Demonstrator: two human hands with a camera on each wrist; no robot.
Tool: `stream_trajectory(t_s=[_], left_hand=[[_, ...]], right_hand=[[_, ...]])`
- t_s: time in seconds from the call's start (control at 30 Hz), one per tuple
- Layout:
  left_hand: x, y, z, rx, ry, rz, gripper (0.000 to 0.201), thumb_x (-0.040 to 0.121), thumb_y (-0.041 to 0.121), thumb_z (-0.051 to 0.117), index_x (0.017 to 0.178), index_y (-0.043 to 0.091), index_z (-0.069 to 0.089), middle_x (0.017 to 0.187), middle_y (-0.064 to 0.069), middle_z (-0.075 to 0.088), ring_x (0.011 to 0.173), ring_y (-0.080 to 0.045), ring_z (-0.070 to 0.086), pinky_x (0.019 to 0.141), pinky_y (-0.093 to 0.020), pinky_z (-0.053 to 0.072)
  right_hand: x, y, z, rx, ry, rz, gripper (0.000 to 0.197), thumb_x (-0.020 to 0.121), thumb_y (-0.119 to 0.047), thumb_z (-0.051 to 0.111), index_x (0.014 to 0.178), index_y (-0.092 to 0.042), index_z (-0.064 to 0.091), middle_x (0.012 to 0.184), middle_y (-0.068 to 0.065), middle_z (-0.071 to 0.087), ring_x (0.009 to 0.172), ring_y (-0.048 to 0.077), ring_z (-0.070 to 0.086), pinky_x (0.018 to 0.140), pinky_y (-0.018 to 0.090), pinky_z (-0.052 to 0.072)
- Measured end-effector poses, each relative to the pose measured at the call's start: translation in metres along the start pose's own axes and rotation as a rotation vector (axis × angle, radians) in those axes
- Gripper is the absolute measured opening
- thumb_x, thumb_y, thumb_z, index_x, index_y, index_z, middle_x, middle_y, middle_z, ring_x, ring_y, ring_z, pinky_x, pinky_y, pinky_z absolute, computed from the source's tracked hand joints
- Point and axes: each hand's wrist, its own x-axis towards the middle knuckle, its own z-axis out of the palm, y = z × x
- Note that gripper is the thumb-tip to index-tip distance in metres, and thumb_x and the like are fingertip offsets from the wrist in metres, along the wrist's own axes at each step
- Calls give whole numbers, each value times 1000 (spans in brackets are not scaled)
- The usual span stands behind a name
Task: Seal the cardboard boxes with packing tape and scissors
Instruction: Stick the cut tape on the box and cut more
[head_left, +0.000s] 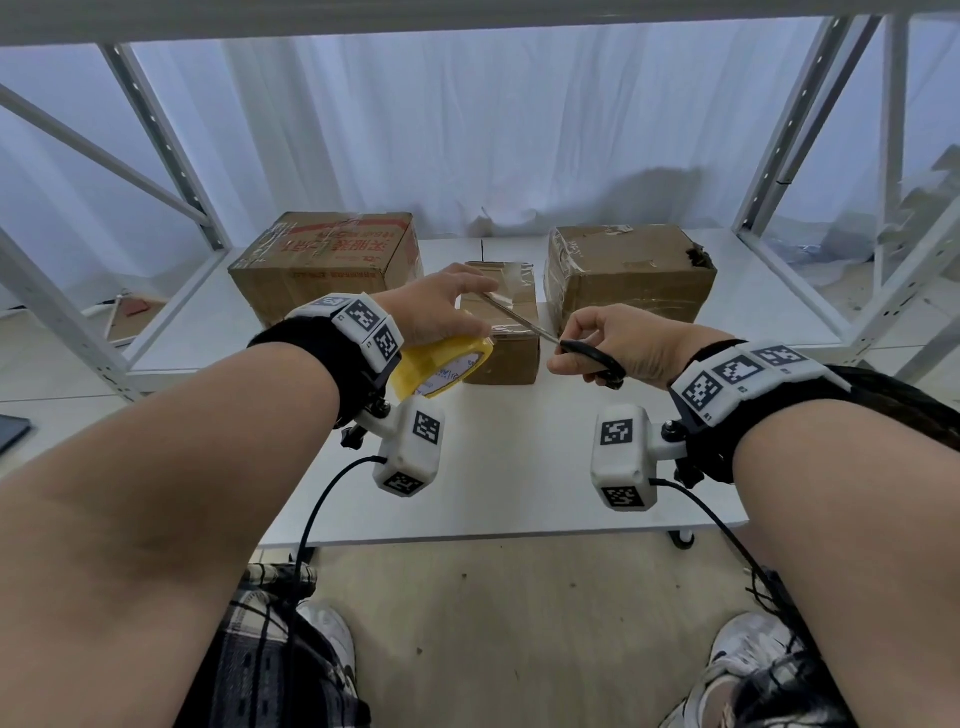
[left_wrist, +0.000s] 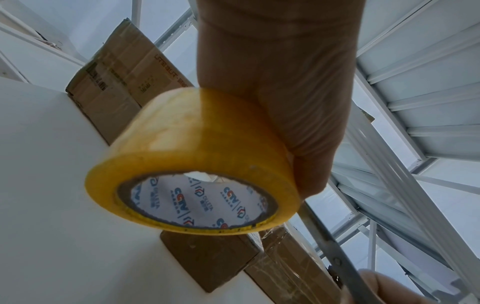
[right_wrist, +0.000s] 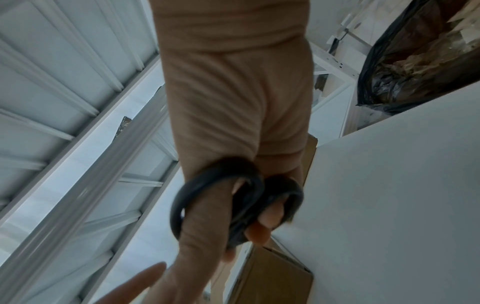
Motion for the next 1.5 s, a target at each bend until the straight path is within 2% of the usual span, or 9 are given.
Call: stream_trajectory(t_s=[0.1,0.27,0.43,0.63,0.77,0.93,1.03,1.17,1.5], left_hand=[[-1,1,0,1,14,5,60,90,29,65,144,28,39,149,9,29,115,-11,38,94,-27,32],[-2,3,-1,-2,22,-11,66,89,30,66,147,28,35,151,7,26,115,-11,36,94,-28,32],[-5,3,-1,-41,0,-24,71,87,29,68,148,32,31,151,5,29,128,-20,41,105,-36,38],[-8,13,8,-61,-36,-15,65,87,27,68,143,35,36,138,4,39,115,-15,44,101,-32,39],[-3,17,19,-56,-84,-12,63,86,27,69,141,34,40,136,7,41,109,-14,46,97,-30,41],[2,16,26,-51,-143,-19,62,86,28,69,140,34,40,138,7,40,106,-15,48,95,-32,42],[2,14,28,-34,-158,-13,61,86,30,69,139,34,41,142,6,39,105,-14,48,98,-36,43],[2,13,29,-33,-150,0,59,86,27,69,138,33,42,141,6,41,103,-13,47,94,-32,42],[-2,13,25,-87,-143,27,53,86,23,68,133,37,46,130,8,44,100,-14,48,90,-31,42]], right_hand=[[-1,-1,3,-58,-122,138,49,60,-43,76,96,-16,57,78,7,61,67,17,55,64,28,40],[-3,6,3,-243,-152,287,44,78,-48,71,112,-26,55,96,1,62,84,16,51,73,32,37],[-15,29,-6,-219,-13,334,69,50,-53,82,108,-26,58,109,8,64,108,26,58,101,44,43],[-27,47,-8,-385,124,523,45,78,-47,74,98,-9,63,82,7,60,79,21,55,69,30,43],[-14,43,9,-613,141,641,41,95,-36,55,72,-5,44,81,6,52,63,17,46,69,25,39],[1,44,12,-557,235,549,29,96,-27,54,104,0,58,104,14,58,97,29,57,80,31,43],[7,43,10,-268,440,293,49,92,-43,56,123,-5,55,116,8,58,108,23,56,90,33,44],[12,29,13,180,400,80,77,77,-53,71,139,-18,41,126,3,52,116,20,51,100,39,43],[26,21,14,282,533,-77,11,83,-22,73,83,-14,66,95,11,68,87,17,60,80,30,47]])
